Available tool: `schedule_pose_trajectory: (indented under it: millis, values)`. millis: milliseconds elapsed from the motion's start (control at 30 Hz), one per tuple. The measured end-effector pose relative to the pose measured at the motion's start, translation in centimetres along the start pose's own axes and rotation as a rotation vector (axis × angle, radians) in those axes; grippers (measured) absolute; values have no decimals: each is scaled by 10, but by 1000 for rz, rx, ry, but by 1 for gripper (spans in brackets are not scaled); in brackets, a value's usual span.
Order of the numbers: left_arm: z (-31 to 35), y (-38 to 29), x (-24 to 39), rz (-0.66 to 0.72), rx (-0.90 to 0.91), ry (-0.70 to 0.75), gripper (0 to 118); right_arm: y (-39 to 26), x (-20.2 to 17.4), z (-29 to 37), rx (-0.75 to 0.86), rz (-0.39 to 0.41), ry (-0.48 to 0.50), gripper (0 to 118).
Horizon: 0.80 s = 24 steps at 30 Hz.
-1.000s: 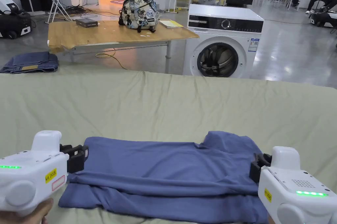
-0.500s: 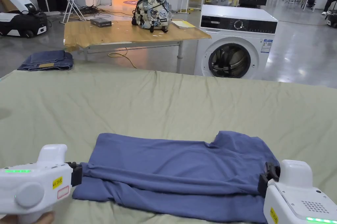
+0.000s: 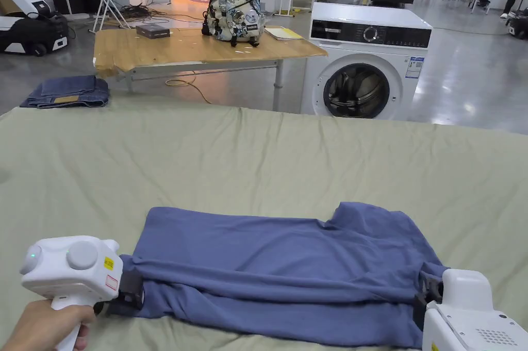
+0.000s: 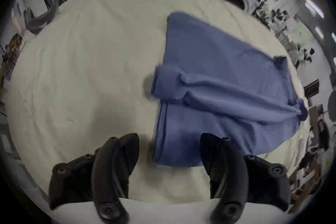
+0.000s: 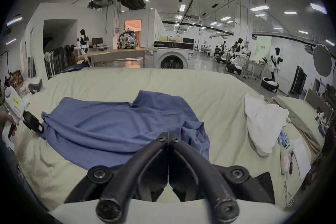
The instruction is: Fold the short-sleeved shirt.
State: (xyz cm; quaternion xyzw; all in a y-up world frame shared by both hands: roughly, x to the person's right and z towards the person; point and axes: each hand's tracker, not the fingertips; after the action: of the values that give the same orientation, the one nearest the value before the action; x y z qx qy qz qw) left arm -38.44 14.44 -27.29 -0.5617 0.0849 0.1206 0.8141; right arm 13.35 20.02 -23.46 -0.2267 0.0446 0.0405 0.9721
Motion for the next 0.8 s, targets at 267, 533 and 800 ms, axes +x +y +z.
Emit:
schedule_pose_trajectory:
  millis: [267,533,800]
  values:
    - [5,-13,21,-138,51,21,5,-10,10,-8,-58,-2,-9,0]
    - [39,-35,-18,-68,170,-73,3,-10,60,-30,-206,-19,-34,8]
    - [51,-53,-10,-90,192,-77,3,-22,93,-93,-465,-11,18,84]
